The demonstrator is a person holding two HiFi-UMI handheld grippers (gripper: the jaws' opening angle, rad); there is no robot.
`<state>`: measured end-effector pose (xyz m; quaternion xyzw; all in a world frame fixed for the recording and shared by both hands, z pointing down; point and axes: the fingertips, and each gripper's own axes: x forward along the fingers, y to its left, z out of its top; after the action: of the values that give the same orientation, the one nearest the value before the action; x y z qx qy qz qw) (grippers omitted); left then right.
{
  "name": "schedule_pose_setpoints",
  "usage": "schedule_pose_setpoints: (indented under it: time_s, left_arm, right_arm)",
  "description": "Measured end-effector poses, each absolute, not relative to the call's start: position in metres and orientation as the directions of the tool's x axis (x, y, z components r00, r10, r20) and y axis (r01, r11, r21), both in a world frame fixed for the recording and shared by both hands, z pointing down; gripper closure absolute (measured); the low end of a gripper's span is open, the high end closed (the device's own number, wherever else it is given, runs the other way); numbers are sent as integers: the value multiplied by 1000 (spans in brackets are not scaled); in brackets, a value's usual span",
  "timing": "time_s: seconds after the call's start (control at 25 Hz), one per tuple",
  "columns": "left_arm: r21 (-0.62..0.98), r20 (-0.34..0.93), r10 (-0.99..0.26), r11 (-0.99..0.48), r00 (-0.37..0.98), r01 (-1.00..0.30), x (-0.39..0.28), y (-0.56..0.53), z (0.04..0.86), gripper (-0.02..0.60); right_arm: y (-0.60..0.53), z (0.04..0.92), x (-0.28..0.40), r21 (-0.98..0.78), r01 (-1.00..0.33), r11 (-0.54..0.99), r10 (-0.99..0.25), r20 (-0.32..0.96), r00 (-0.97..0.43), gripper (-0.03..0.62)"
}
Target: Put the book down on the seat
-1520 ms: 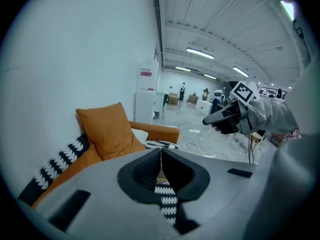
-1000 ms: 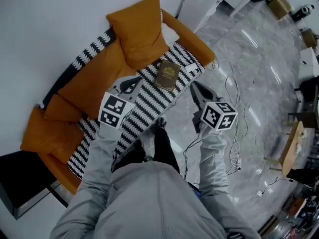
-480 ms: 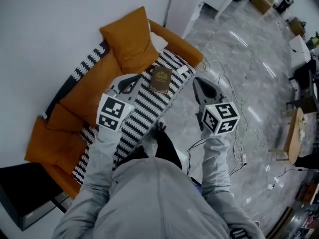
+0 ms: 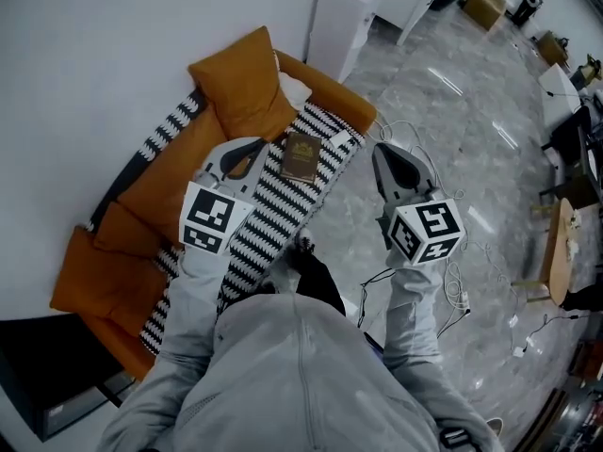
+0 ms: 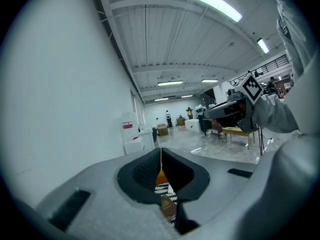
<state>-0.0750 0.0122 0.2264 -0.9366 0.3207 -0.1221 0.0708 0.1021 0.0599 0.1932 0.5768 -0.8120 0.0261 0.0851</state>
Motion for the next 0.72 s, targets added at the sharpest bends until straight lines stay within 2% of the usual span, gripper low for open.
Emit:
schedule_pose_setpoints:
  time_s: [0.44,0.72]
  left_arm:
    - [-264,78,-613,-773,786,-576,-80,41,183,554]
    - [-261,69,-622,-766,780,-587,-87,39,182,554]
  right_arm:
    - [90,167,98,107,-944,311,-947,117,-299,566]
    - [91,162,92,137,-941,309,-949,115,-294,566]
